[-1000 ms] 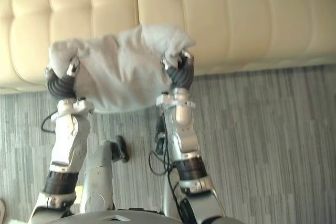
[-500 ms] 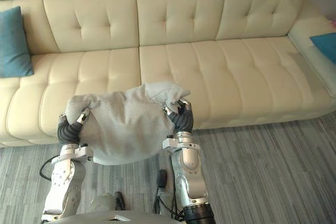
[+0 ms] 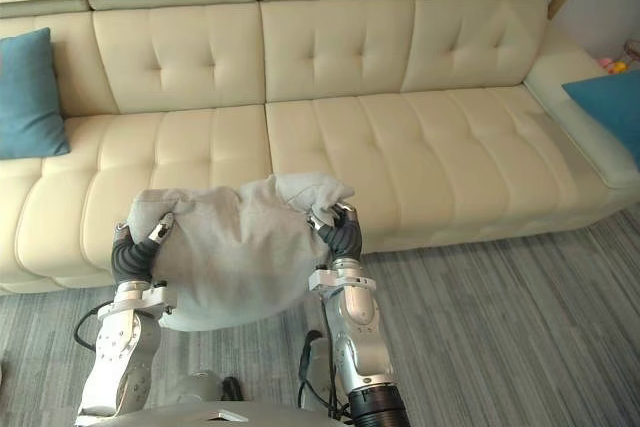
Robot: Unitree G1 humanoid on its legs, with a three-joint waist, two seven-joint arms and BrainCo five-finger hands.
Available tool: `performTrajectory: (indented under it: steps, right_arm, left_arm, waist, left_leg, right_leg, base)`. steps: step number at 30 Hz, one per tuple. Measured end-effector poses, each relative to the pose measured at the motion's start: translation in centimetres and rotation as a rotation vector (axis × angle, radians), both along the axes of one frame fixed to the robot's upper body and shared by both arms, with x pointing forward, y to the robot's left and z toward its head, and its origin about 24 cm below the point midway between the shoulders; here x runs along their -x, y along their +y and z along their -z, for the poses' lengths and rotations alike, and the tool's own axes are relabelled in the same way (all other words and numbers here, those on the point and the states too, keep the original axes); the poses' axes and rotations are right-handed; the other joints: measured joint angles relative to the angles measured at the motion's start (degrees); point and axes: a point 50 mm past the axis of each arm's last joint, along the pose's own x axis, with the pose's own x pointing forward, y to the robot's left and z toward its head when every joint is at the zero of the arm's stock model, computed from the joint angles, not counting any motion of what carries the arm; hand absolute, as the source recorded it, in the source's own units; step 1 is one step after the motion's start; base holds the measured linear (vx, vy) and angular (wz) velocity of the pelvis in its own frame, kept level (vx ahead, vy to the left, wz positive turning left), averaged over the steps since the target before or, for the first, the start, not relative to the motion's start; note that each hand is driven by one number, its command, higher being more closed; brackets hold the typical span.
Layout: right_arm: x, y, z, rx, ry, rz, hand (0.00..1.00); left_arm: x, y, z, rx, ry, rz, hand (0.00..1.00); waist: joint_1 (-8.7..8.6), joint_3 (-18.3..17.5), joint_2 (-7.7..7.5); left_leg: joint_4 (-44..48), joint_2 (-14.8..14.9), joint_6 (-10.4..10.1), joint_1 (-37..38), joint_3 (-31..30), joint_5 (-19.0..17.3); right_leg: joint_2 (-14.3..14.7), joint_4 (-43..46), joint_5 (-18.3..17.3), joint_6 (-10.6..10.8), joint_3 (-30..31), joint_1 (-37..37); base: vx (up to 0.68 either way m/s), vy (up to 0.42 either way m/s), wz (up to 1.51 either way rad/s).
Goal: Pick up cushions and gather them together orderly.
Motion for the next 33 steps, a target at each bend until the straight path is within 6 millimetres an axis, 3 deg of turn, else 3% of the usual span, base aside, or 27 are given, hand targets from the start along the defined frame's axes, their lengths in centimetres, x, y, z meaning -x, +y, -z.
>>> performTrajectory:
  steps: [2, 5, 6, 8, 9, 10, 11, 12, 15, 16, 17, 18, 19, 20, 23, 25, 26, 27, 28, 31, 33]
  right_arm:
    - [-0.6, 0.2, -0.3, 0.003, -0.011, -0.011, 1.00]
    - [-1.5, 0.4, -0.7, 0.004, -0.023, -0.021, 1.00]
    - [-1.7, 0.4, -1.1, 0.006, -0.035, -0.023, 1.00]
    - [-2.0, 0.1, -1.4, 0.024, -0.047, -0.025, 1.00]
    - [-2.2, -0.3, -1.6, 0.048, -0.055, -0.025, 1.00]
    - [-2.4, -0.5, -1.9, 0.058, -0.062, -0.023, 1.00]
    - [-2.7, -0.6, -2.3, 0.059, -0.075, -0.023, 1.00]
    - [-2.9, -0.6, -2.5, 0.053, -0.078, -0.026, 1.00]
    - [-2.8, -1.3, -3.5, 0.062, -0.119, -0.022, 1.00]
    - [-2.7, -1.6, -3.8, 0.068, -0.132, -0.021, 1.00]
    - [-2.2, -2.1, -4.1, 0.083, -0.151, -0.017, 1.00]
    - [-1.5, -2.4, -4.2, 0.084, -0.159, -0.008, 1.00]
    - [-1.2, -2.5, -4.3, 0.080, -0.163, -0.005, 1.00]
    - [-0.4, -2.6, -4.4, 0.050, -0.174, 0.002, 1.00]
    - [0.0, -2.6, -4.5, 0.033, -0.181, 0.014, 1.00]
    - [0.2, -2.7, -4.1, 0.032, -0.163, 0.020, 1.00]
    - [0.6, -2.8, -3.9, 0.030, -0.154, 0.024, 1.00]
    - [1.0, -2.7, -3.5, 0.017, -0.136, 0.032, 1.00]
    - [1.1, -2.6, -3.2, 0.000, -0.122, 0.039, 1.00]
    - [1.1, -1.7, -1.6, -0.074, -0.053, 0.058, 1.00]
    - [0.8, -1.8, -1.0, -0.075, -0.030, 0.063, 1.00]
  left_arm:
    - [-0.1, 0.3, -0.1, -0.017, -0.005, 0.001, 1.00]
    - [-0.3, 0.5, -0.4, -0.031, -0.017, 0.002, 1.00]
    - [-0.5, 0.5, -0.6, -0.032, -0.027, 0.000, 1.00]
    - [-0.8, 0.4, -0.9, -0.028, -0.041, 0.003, 1.00]
    - [-1.0, 0.2, -1.0, -0.019, -0.051, 0.006, 1.00]
    - [-1.2, -0.1, -1.3, -0.008, -0.063, 0.009, 1.00]
    - [-1.5, -0.3, -1.7, 0.004, -0.082, 0.012, 1.00]
    - [-1.7, -0.5, -1.9, 0.013, -0.095, 0.013, 1.00]
    - [-2.4, -1.4, -2.7, 0.036, -0.135, 0.044, 1.00]
    - [-2.4, -1.6, -2.7, 0.041, -0.136, 0.047, 1.00]
    - [-2.3, -1.8, -2.6, 0.047, -0.134, 0.059, 1.00]
    - [-2.2, -2.0, -2.5, 0.053, -0.127, 0.065, 1.00]
    - [-2.1, -2.0, -2.4, 0.057, -0.124, 0.069, 1.00]
    - [-2.1, -2.3, -2.4, 0.078, -0.127, 0.075, 1.00]
    - [-2.0, -2.4, -2.4, 0.089, -0.125, 0.074, 1.00]
    - [-1.7, -2.5, -2.3, 0.090, -0.122, 0.078, 1.00]
    - [-1.3, -2.5, -2.4, 0.091, -0.127, 0.082, 1.00]
    - [-0.8, -2.5, -2.4, 0.094, -0.127, 0.086, 1.00]
    - [-0.7, -2.4, -2.3, 0.085, -0.122, 0.089, 1.00]
    - [0.1, -1.6, -1.4, 0.040, -0.075, 0.088, 1.00]
    - [0.1, -1.6, -0.8, 0.036, -0.053, 0.097, 1.00]
  waist:
    - [0.06, 0.2, -0.45]
    - [-0.47, 0.4, -0.61]
    - [-1.40, 0.8, -1.05]
    - [-2.24, 0.9, -0.79]
    - [-2.58, 1.0, 1.15]
    - [-2.65, 0.6, 2.80]
    - [-2.38, 0.5, 4.49]
    - [-2.23, 0.3, 4.92]
    - [-3.71, 0.2, 5.09]
    - [-3.85, 0.2, 5.09]
    - [-4.06, 0.2, 5.08]
    - [-3.84, 0.2, 4.98]
    - [-3.62, 0.1, 5.19]
    - [-3.15, -0.2, 5.54]
    - [-0.63, -0.3, 5.47]
    - [0.05, -0.3, 5.48]
    - [0.06, -0.5, 5.82]
    - [-0.05, -1.9, 6.17]
    - [-0.19, -2.3, 5.37]
    - [-0.72, -5.1, 0.69]
    - [-1.13, -5.9, 0.12]
  left_leg:
    - [0.6, -0.7, 0.7, -0.2, -0.5, -1.0]
    - [0.4, -1.4, 0.0, -0.7, -2.0, -1.7]
    - [0.5, -2.5, -0.9, -0.1, -3.6, -2.8]
    - [0.5, -3.4, -2.7, 1.8, -5.3, -4.9]
    - [-0.1, -2.0, -4.7, 3.2, -6.9, -6.0]
    - [-1.5, -0.3, -6.7, 3.9, -7.6, -5.8]
    - [-3.2, 1.6, -10.2, 4.9, -10.0, -4.0]
    - [-3.7, 2.7, -12.5, 5.3, -12.5, -2.4]
    - [4.9, 4.8, -15.1, 2.5, -15.8, 5.1]
    - [7.2, 5.1, -14.9, 1.3, -15.3, 7.6]
    - [11.5, 5.5, -14.2, 0.0, -14.2, 13.3]
    - [17.0, 6.7, -11.4, -1.3, -11.5, 18.8]
    - [19.9, 7.7, -10.1, -2.5, -10.2, 18.9]
    - [24.8, 9.6, -7.1, -7.9, -7.3, 13.1]
    - [18.3, 9.3, -4.8, -14.1, -2.8, 7.0]
    - [7.9, 8.1, -4.9, -14.2, -2.9, 7.4]
    - [-0.6, 7.7, -4.8, -12.7, -3.0, 12.8]
    - [-5.1, 7.8, -6.8, -10.7, -3.5, 14.7]
    - [-6.1, 6.8, -6.6, -10.1, -3.2, 14.6]
    - [-13.4, 3.0, -5.5, -4.7, -1.0, 16.0]
    - [-14.5, 2.7, -5.3, -3.9, -0.4, 16.1]
  right_leg:
    - [-0.7, -4.2, -3.3, 0.6, -1.2, -0.8]
    - [0.0, -20.1, -1.2, 2.4, -1.4, -0.7]
    - [-0.9, -25.1, -0.8, 2.7, -1.1, -0.6]
    - [-1.5, -24.7, 1.3, 2.3, 0.1, -1.5]
    - [0.0, -22.6, 6.9, 1.5, 0.4, -1.5]
    - [1.5, -20.4, 8.2, 0.6, 0.3, -1.9]
    - [3.1, -16.9, 6.0, -0.6, -0.9, -2.9]
    - [4.0, -14.5, 4.4, -1.9, -1.7, -3.9]
    - [5.6, -12.1, -1.4, -4.1, -4.3, -1.3]
    - [5.5, -12.2, -1.9, -4.4, -4.6, -0.4]
    - [5.4, -12.9, -3.5, -4.2, -4.8, 2.2]
    - [4.9, -14.7, -6.0, -4.0, -5.0, 6.3]
    - [4.9, -15.4, -6.6, -3.9, -5.3, 7.6]
    - [4.7, -17.2, -7.4, -4.0, -7.2, 10.7]
    - [3.7, -18.9, -7.5, -3.9, -7.8, 13.3]
    - [2.9, -18.4, -7.7, -3.6, -7.8, 15.0]
    - [2.8, -17.9, -8.7, -2.0, -7.4, 16.0]
    - [3.5, -17.8, -10.9, 1.4, -6.0, 17.2]
    - [3.0, -18.1, -10.8, 1.3, -5.5, 17.3]
    - [1.3, -24.1, -7.7, 1.3, -0.7, 20.3]
    - [1.4, -25.6, -5.8, 1.3, 1.3, 20.8]
  base:
    - [0.05, -0.007, 0.17]
    - [0.14, -0.042, 0.29]
    - [0.35, -0.155, 0.63]
    - [0.41, -0.206, 0.57]
    - [0.46, -0.229, 0.36]
    - [0.59, -0.253, 0.21]
    - [0.51, -0.213, -0.04]
    - [0.51, -0.213, -0.15]
    - [0.55, -0.214, 0.08]
    - [0.37, -0.118, 0.16]
    - [0.49, -0.147, 0.21]
    - [0.41, -0.101, 0.26]
    - [0.39, -0.073, 0.50]
    - [0.29, -0.026, 0.46]
    - [0.29, 0.048, 0.22]
    - [0.20, 0.141, -0.05]
    - [0.25, 0.252, -0.17]
    - [0.25, 0.256, -0.11]
    - [0.23, 0.259, -0.08]
    - [0.15, 0.175, -0.10]
    - [0.08, 0.110, -0.21]
